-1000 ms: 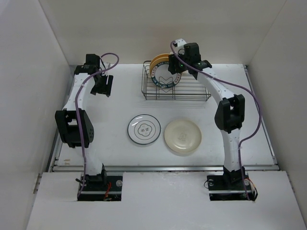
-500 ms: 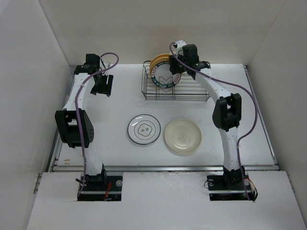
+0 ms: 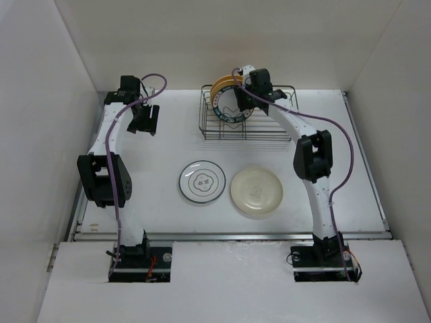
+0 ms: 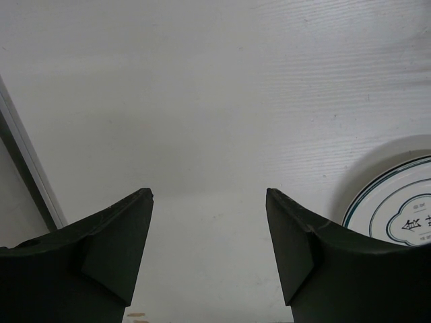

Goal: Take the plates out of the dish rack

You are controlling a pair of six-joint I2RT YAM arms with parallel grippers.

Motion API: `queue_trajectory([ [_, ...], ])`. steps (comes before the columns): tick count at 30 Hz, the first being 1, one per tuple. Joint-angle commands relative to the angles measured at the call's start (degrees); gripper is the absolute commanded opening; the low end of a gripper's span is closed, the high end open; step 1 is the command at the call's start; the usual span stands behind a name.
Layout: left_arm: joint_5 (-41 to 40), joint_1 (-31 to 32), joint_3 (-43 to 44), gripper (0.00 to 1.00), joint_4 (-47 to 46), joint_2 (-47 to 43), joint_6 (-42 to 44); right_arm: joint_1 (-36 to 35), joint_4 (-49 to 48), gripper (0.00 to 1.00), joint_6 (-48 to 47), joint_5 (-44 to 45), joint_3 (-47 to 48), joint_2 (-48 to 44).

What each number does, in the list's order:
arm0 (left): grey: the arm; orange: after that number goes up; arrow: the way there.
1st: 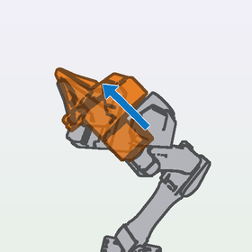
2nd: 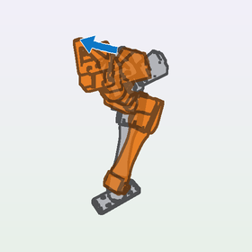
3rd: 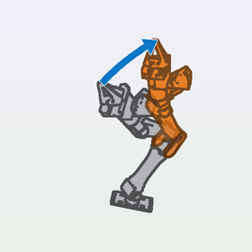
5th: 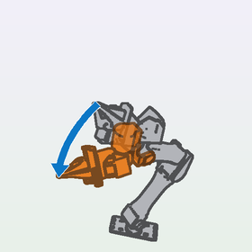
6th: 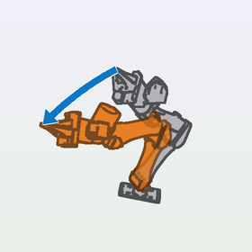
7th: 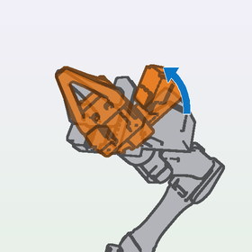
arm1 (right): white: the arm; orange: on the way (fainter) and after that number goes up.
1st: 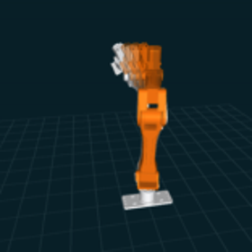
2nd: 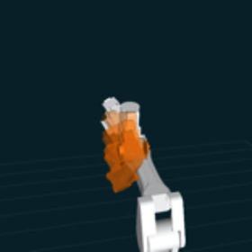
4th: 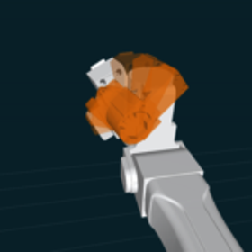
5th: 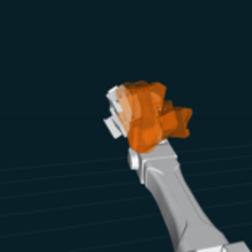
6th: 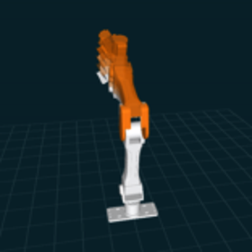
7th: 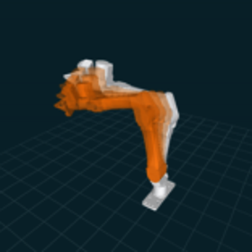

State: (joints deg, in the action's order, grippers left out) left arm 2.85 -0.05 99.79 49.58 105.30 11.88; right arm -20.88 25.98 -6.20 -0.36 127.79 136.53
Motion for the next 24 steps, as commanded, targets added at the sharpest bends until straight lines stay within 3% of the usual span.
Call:
queue_trajectory([
  [1, 0.8, 0.1, 0.1, 0.65, 1.0, -0.5, -0.3, 1.1, -4.7, 0.62, -2.8, 5.9, -1.2, -6.7],
  [6, 0.8, 0.1, 0.1, 0.65, 1.5, -0.5, -0.3, 0.6, -8.3, 0.62, -4.9, 8.7, -6.0, -11.1],
  [20, 0.0, 0.1, 3.5, 0.65, 2.2, 2.9, -0.3, 0.1, -3.0, 0.62, -6.0, 8.6, 1.9, -6.7],
  [24, 1.2, 0.1, 4.6, 0.65, 3.7, 3.6, -0.8, 0.1, -3.0, 0.62, -6.0, 7.7, -3.9, -11.1],
])
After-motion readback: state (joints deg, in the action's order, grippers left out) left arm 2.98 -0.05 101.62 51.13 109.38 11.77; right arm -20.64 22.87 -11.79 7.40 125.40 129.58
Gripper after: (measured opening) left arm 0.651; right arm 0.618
